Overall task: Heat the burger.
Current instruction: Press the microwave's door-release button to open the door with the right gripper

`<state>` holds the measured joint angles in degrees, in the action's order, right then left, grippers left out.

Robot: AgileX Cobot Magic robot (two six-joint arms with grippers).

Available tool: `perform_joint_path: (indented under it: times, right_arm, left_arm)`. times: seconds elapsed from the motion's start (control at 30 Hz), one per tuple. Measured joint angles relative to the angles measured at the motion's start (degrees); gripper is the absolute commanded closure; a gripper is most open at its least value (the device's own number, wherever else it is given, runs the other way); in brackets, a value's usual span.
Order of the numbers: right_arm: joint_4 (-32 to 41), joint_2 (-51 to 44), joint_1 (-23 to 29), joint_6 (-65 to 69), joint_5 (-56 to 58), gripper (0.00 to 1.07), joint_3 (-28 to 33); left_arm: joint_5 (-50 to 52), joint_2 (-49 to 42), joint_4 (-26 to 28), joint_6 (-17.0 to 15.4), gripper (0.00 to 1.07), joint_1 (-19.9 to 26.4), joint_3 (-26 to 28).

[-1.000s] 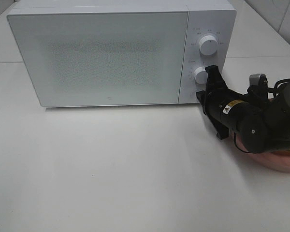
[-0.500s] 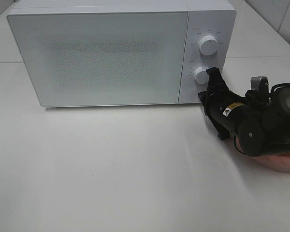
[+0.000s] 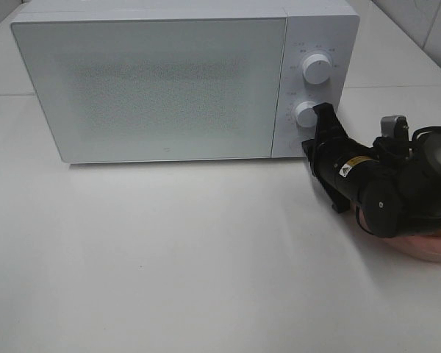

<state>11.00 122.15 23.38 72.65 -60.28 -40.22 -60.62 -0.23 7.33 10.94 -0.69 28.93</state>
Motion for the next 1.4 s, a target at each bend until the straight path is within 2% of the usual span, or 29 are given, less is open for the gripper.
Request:
perform_joint_path:
  times: [0.43, 1.4]
  right_arm:
    - [-3.15, 0.4, 0.0, 0.0, 3.09, 1.06, -2.64]
    - [1.66, 1.78, 0.69, -1.55, 6.76, 1.06, -6.25]
  left_arm:
    - [0.0, 0.0, 0.0, 0.0, 1.06, 0.0, 0.0]
    - [0.0, 0.0, 0.0, 0.0, 1.06, 0.0, 0.0]
